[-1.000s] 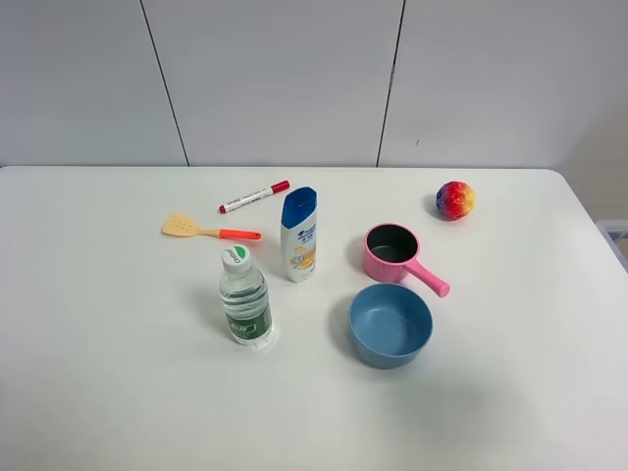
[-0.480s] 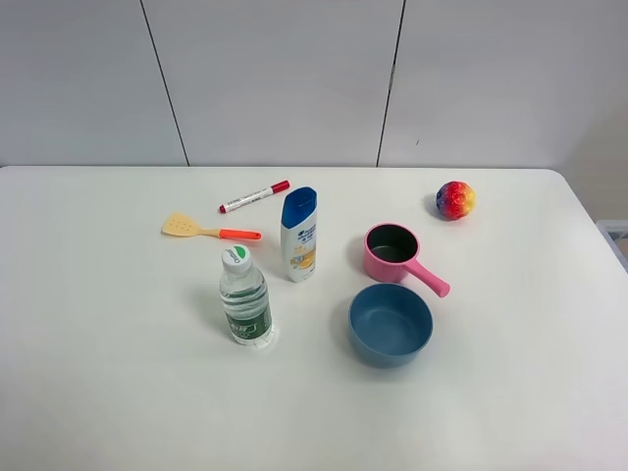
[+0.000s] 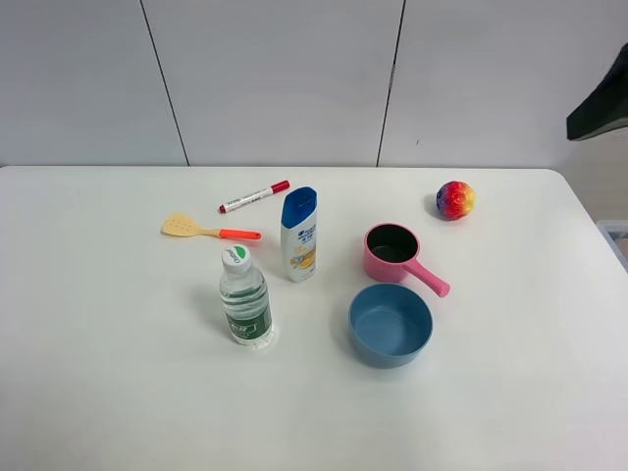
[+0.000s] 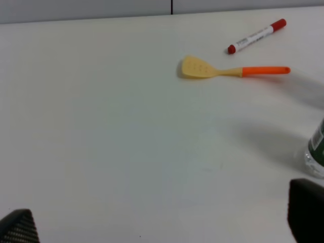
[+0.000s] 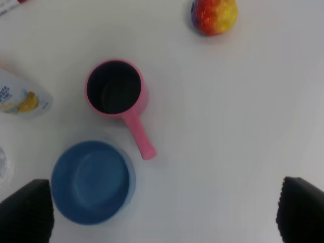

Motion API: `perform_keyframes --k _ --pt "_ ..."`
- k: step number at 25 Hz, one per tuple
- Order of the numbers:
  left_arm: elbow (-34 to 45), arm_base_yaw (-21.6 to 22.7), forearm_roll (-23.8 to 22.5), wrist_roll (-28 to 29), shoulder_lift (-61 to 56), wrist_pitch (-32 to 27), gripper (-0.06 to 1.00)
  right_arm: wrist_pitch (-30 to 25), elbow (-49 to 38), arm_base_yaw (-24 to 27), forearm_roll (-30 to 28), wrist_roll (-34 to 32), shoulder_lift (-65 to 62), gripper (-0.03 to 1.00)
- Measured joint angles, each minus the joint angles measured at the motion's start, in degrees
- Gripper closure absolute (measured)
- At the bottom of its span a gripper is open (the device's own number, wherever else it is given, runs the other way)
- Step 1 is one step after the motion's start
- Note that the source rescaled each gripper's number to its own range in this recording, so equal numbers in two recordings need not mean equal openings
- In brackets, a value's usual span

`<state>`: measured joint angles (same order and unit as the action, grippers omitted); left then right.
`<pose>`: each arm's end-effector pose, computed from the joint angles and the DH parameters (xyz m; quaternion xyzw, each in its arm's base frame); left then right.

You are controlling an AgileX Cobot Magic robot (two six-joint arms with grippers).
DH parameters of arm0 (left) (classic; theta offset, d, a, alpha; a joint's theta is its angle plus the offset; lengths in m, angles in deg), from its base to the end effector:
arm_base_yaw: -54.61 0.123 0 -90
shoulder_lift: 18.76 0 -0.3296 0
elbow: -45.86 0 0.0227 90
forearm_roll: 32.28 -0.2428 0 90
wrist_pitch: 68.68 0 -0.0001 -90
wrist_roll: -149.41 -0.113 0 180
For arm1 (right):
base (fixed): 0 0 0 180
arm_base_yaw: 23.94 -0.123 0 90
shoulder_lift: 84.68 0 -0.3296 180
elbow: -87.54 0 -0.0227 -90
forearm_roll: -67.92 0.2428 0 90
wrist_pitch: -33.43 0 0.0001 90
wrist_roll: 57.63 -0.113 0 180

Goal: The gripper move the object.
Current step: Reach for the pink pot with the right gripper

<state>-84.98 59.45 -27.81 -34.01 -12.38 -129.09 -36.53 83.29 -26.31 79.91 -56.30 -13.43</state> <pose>-0.0380 -0.0109 0.2664 -0.0088 0.8471 -0.0007 0.5313 0.1858 0.0298 0.4270 -0.0256 0.9494 0.1070 0.2943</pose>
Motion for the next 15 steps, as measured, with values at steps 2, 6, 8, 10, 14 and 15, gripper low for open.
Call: perform_keyframes --k 2,6,8,10,14,15 --pt "0.0 0.0 0.0 0.0 0.0 0.0 -0.06 0.0 0.1 0.0 0.1 0.5 2.9 -0.03" --pt "0.0 0.0 0.0 0.0 0.0 0.0 -0.06 0.0 0.1 0.0 0.2 0.5 8.1 -0.03" --pt "0.0 0.0 0.0 0.0 0.0 0.0 -0.06 0.0 0.1 0.0 0.1 0.5 10.4 -0.03" --pt "0.0 0.0 0.0 0.0 0.0 0.0 -0.06 0.1 0.1 0.0 0.1 0.5 12.9 -0.03" --pt "0.0 0.0 0.0 0.0 0.0 0.0 -0.06 2.0 0.1 0.0 -0.1 0.4 16.6 -0.03" --pt "0.0 0.0 0.0 0.0 0.0 0.0 -0.06 2.4 0.4 0.0 -0.1 0.4 18.1 -0.03"
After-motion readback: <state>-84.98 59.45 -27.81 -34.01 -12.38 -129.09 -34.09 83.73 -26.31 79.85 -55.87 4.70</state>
